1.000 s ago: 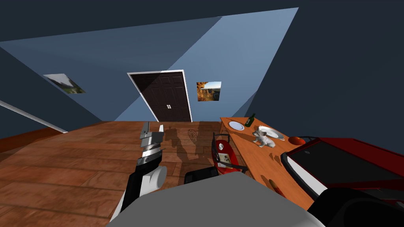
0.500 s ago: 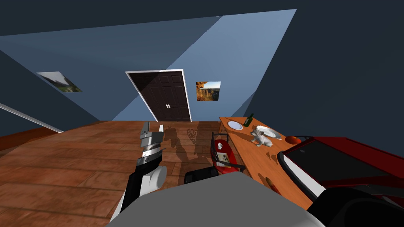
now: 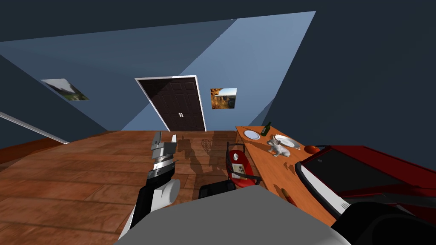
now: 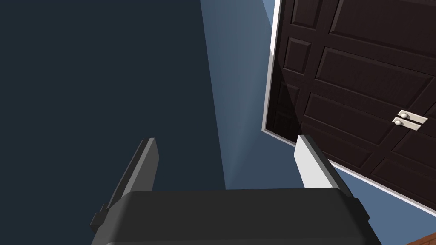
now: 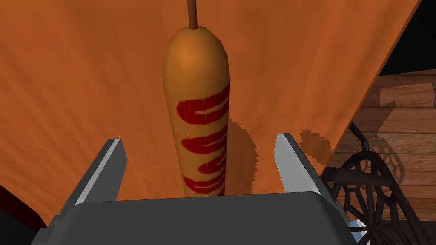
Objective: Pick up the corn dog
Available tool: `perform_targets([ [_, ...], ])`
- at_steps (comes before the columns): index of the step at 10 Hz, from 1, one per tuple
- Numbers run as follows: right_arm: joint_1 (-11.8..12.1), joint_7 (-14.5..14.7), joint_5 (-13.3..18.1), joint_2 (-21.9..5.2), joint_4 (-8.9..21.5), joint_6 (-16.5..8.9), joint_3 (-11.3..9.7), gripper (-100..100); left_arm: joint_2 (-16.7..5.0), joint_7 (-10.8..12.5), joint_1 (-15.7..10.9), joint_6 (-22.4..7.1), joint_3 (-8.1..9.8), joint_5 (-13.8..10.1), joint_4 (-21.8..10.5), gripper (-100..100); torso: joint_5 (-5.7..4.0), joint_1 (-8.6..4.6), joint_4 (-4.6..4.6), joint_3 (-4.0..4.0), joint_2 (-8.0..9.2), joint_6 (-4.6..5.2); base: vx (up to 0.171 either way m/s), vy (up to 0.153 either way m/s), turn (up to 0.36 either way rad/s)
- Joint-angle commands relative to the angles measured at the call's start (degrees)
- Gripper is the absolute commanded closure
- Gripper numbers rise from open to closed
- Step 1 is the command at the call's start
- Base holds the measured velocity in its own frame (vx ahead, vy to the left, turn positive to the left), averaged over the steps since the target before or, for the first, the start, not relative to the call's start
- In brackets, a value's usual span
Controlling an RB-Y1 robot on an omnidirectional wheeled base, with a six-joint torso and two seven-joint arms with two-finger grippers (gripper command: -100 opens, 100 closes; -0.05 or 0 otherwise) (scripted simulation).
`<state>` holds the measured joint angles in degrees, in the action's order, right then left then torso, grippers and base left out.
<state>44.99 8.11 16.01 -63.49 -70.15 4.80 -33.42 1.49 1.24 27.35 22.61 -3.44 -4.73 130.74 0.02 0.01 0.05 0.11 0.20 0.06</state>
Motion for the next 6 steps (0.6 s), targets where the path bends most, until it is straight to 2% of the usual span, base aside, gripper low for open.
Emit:
perform_targets([
  [1,-0.8,-0.2,-0.1,-0.6,-1.7,1.2,0.6,-100,0.0,0.0,0.0,0.0,0.00,0.0,0.0,0,0.00,0.00,0.00,0.00,0.00,0.00,-0.047,-0.075,-0.015],
  [2,-1.1,-0.2,-0.2,-0.9,-2.5,1.7,0.9,-100,0.0,0.0,0.0,0.0,0.00,0.0,0.0,0,-0.03,-0.13,0.01,0.03,0.06,0.00,-0.056,-0.081,-0.005],
  [3,-0.2,0.2,0.0,-0.5,-2.3,1.3,1.3,-100,0.0,0.0,0.0,0.0,0.00,0.0,0.0,0,-0.04,-0.17,0.02,0.05,0.09,-0.01,-0.023,-0.033,0.007],
  [4,-0.2,0.1,0.0,-0.6,-2.5,1.3,1.3,0,0.0,0.0,0.0,0.0,0.00,0.0,0.0,0,-0.02,-0.04,0.01,0.01,0.02,0.01,-0.004,-0.007,0.000],
  [5,-0.9,0.5,0.2,1.0,-1.1,1.2,1.0,-100,0.0,0.0,0.0,0.0,0.00,0.0,0.0,0,0.01,0.07,-0.01,-0.03,-0.05,0.00,0.001,-0.017,0.049],
  [6,-1.4,0.7,0.4,2.1,-0.2,1.1,0.8,-100,0.0,0.0,0.0,0.0,0.00,0.0,0.0,0,0.00,0.06,-0.02,-0.05,-0.08,-0.01,0.006,-0.032,0.082],
])
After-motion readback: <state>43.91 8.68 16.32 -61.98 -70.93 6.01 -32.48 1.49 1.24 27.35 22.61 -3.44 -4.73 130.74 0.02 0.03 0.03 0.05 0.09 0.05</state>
